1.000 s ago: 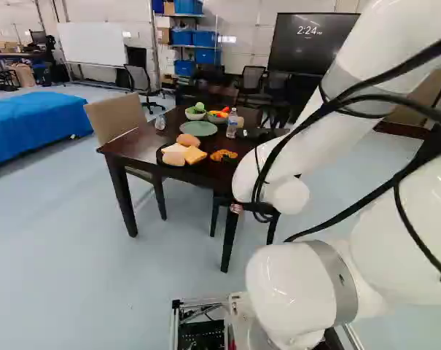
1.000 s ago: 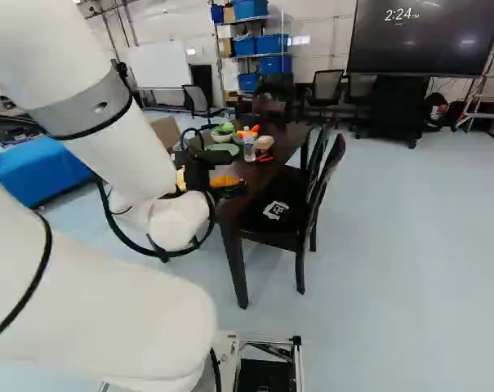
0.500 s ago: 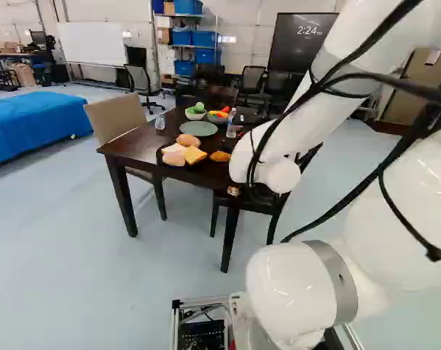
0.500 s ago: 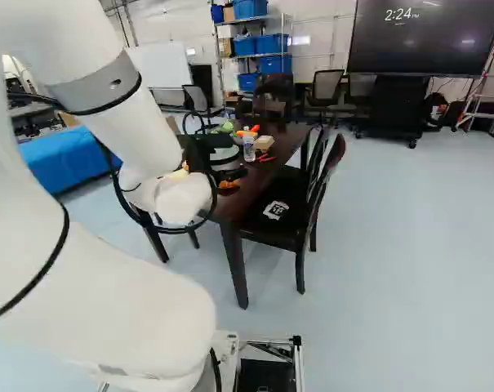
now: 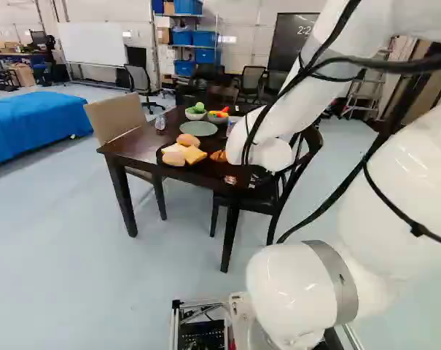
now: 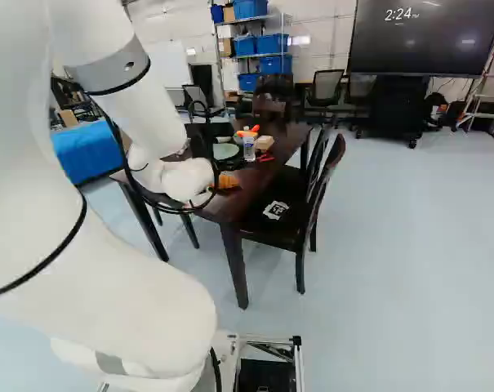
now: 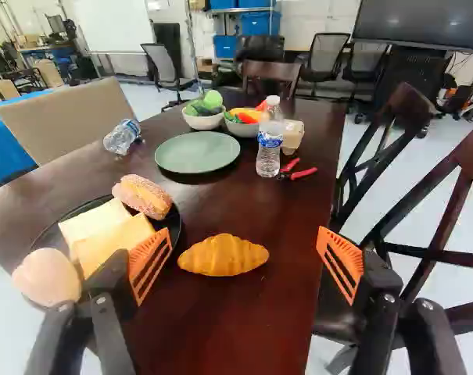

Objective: Move the croissant to the empty plate

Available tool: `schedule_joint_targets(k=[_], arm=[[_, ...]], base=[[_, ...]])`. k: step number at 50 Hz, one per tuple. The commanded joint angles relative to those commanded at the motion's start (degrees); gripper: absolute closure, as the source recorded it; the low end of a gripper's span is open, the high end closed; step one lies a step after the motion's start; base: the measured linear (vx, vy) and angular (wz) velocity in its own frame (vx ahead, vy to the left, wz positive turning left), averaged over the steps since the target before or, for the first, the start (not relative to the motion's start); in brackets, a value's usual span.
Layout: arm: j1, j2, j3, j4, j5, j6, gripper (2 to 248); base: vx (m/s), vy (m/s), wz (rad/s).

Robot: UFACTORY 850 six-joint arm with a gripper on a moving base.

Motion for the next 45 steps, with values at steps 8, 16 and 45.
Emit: schedule_joint_targets(k=[8,16,45], arm=[[0.16,-1.35,-2.42,0.0,-3.84,0.0,3],[0.32,-2.66,-4.82,0.0,-7.73,0.0,3],[0.77,-7.03,-13.31,0.0,-21.9,0.0,3]], base=[[0.0,0.0,0.0],[0.0,0.0,0.0],[0.0,0.0,0.0]])
